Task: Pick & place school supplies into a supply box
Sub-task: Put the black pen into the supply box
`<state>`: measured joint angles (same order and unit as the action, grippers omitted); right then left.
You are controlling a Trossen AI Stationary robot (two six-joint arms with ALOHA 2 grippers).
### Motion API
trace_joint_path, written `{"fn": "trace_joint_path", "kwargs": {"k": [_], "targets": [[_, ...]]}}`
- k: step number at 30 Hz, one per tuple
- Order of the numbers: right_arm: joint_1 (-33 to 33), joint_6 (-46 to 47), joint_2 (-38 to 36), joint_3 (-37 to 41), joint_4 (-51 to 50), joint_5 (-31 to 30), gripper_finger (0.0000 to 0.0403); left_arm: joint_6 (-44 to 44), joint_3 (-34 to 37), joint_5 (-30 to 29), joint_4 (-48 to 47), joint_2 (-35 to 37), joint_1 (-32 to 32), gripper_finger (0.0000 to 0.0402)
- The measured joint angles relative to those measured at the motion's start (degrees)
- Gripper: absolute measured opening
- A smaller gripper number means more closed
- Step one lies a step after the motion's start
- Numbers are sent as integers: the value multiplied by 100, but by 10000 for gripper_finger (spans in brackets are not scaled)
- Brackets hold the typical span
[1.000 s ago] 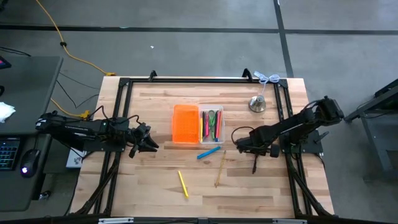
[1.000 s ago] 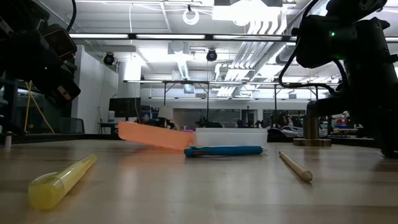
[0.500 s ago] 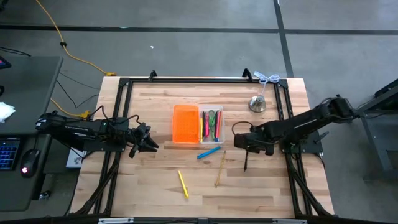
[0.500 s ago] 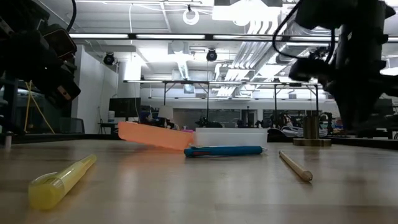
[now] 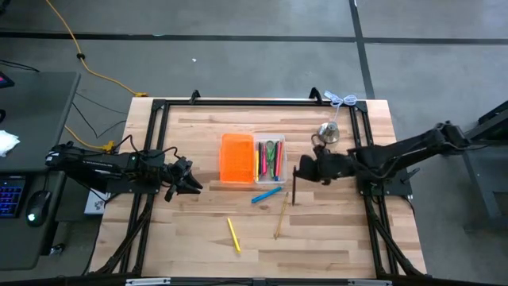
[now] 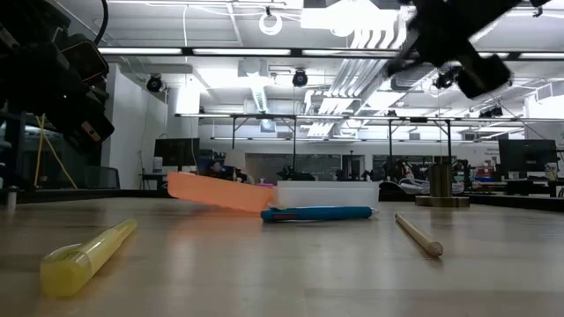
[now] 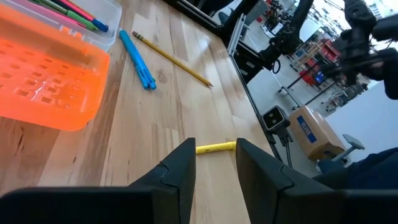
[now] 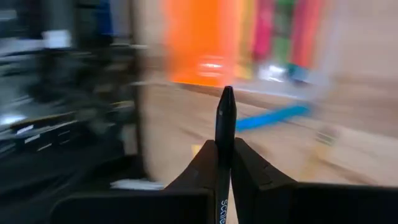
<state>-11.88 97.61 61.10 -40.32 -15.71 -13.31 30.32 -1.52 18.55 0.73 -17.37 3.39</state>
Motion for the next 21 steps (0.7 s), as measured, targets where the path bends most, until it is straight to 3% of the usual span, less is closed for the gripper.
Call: {"fn": "trace_joint_path", "kwargs": {"k": [6,10,21], "targets": [[0,-1633,-257,-2,1913,-145,3,-1,0,-2,0,-1,0,145],[-14,-2741,-265,-2,3088,121,8,-1,0,-2,0,0,-1,145],[-307,-4700,-265,-4,4751,613,10,-1,0,-6,0,0,-1,145]]}}
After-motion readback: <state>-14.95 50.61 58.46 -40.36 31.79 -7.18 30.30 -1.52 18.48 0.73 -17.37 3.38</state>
